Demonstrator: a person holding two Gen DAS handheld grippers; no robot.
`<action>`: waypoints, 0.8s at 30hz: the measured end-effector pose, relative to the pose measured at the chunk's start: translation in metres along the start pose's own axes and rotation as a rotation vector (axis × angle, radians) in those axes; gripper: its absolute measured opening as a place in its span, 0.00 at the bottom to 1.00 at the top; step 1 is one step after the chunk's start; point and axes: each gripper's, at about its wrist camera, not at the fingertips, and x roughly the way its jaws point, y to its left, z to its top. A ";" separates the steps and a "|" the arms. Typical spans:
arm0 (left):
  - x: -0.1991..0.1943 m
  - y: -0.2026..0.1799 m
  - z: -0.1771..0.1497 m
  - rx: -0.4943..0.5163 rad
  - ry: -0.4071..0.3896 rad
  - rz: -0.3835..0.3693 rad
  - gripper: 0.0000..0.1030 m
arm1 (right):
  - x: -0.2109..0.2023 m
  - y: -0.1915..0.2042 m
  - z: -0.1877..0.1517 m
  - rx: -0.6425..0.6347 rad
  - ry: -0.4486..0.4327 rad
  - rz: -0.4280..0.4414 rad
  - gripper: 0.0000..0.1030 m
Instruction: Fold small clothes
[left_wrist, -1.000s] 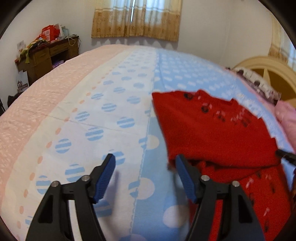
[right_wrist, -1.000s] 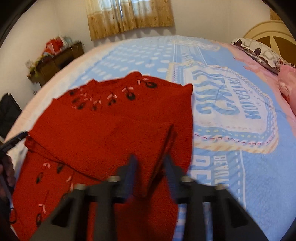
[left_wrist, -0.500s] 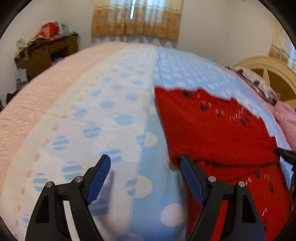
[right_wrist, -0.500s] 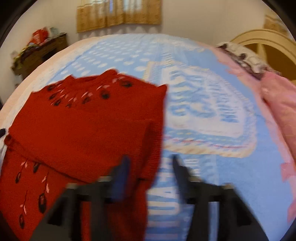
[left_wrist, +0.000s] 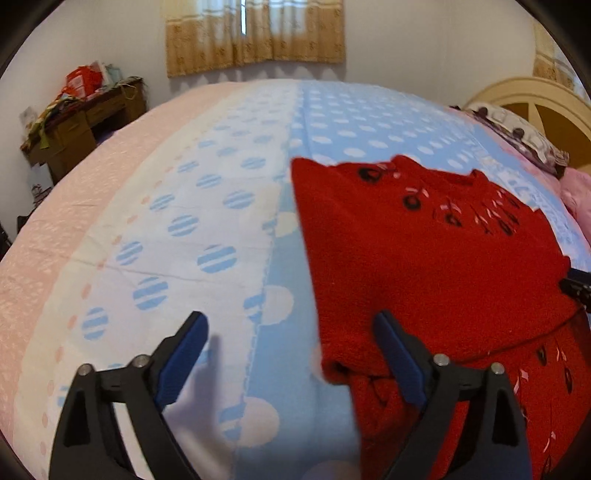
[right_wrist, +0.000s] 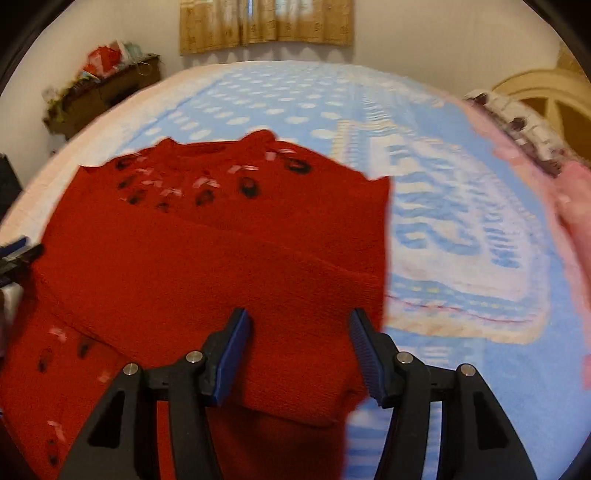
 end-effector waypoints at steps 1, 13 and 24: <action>0.000 0.000 0.000 -0.001 0.002 -0.004 0.95 | -0.004 0.000 -0.001 -0.003 -0.007 -0.030 0.55; -0.005 -0.011 -0.002 0.045 -0.020 0.006 0.97 | -0.005 -0.010 -0.014 0.050 0.001 -0.044 0.59; -0.022 -0.009 -0.009 0.001 -0.010 -0.046 0.97 | -0.032 -0.006 -0.025 0.068 -0.027 -0.035 0.60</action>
